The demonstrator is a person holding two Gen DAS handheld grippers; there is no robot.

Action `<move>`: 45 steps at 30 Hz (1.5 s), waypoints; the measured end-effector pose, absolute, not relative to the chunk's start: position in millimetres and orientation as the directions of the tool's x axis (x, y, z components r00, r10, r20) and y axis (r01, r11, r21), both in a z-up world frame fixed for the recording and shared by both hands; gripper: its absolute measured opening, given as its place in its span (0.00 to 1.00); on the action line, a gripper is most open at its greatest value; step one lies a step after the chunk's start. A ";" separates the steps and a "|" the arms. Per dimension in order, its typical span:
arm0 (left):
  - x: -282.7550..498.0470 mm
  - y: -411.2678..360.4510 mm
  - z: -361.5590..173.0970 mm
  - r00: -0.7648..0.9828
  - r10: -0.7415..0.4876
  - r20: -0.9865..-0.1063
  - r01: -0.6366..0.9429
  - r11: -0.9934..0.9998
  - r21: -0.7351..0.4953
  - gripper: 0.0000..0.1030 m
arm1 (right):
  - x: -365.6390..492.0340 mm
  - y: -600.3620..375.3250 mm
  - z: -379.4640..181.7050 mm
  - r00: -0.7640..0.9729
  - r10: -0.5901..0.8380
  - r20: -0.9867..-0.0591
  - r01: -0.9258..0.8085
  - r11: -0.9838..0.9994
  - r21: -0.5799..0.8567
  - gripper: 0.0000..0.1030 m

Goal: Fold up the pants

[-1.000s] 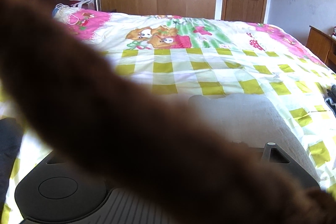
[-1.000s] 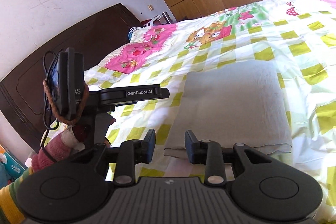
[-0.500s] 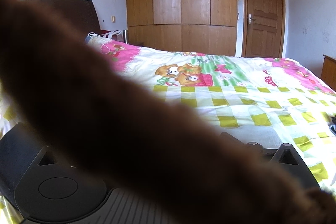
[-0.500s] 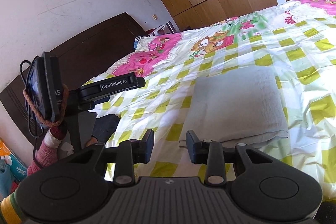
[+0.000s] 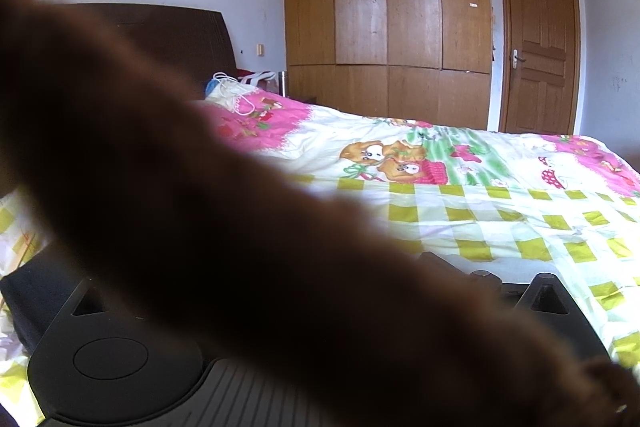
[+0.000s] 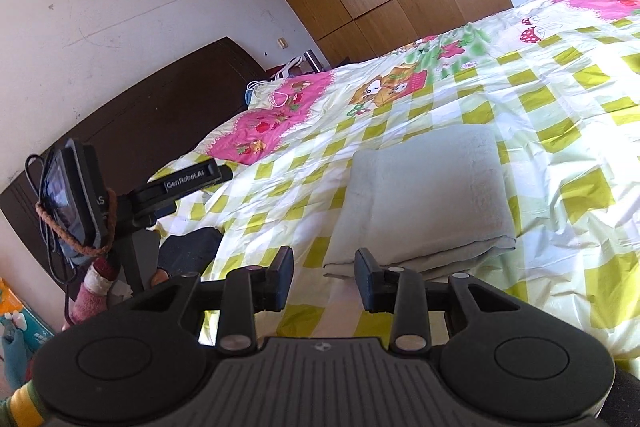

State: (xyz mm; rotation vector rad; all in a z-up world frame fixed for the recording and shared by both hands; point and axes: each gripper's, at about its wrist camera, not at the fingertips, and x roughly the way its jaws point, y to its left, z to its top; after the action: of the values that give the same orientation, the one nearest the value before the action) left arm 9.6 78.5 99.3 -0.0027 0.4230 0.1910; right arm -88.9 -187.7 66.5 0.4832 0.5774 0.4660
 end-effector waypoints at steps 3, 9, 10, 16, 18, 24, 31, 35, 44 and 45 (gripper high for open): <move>6.1 80.8 95.9 0.885 0.191 -0.424 -0.187 0.981 0.052 1.00 | -89.3 -195.6 66.6 0.754 0.532 -0.386 -0.260 0.780 0.569 0.47; -3.4 80.1 77.8 0.864 0.158 -0.478 -0.156 0.987 0.045 1.00 | -87.8 -185.0 58.6 0.759 0.463 -0.457 -0.220 0.844 0.490 0.47; -6.8 79.2 72.1 0.854 0.154 -0.496 -0.152 0.987 0.045 1.00 | -86.6 -182.4 56.3 0.760 0.442 -0.476 -0.208 0.860 0.467 0.47; -27.1 61.0 38.9 0.799 0.113 -0.590 -0.095 0.994 0.062 1.00 | -75.9 -176.4 41.9 0.759 0.335 -0.558 -0.117 0.913 0.390 0.47; -32.7 49.7 38.4 0.809 0.123 -0.575 -0.068 0.991 0.116 1.00 | -73.2 -175.7 39.0 0.757 0.303 -0.579 -0.094 0.927 0.362 0.47; -31.2 42.2 38.6 0.783 0.032 -0.622 -0.024 0.999 0.021 1.00 | -64.1 -174.3 34.2 0.754 0.216 -0.620 -0.027 0.954 0.299 0.47; -32.4 26.7 28.6 0.782 0.050 -0.621 0.013 0.995 0.095 1.00 | -53.8 -167.3 27.5 0.726 0.164 -0.668 0.015 0.967 0.254 0.47; -29.3 21.4 25.0 0.778 0.051 -0.627 0.027 0.993 0.114 1.00 | -52.5 -163.9 24.8 0.711 0.146 -0.688 0.024 0.973 0.231 0.47; -22.2 13.7 18.0 0.760 0.028 -0.649 0.058 0.992 0.111 1.00 | -53.7 -157.1 23.5 0.695 0.111 -0.710 0.035 0.982 0.187 0.47; -22.0 13.1 17.4 0.759 0.024 -0.650 0.062 0.992 0.108 1.00 | -54.1 -156.2 23.6 0.695 0.109 -0.711 0.033 0.982 0.183 0.47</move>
State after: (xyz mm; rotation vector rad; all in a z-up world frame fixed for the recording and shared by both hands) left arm -22.0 13.1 17.4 0.1260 0.7087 -0.0206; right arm -54.1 -156.2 23.6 0.1878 0.8025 0.0425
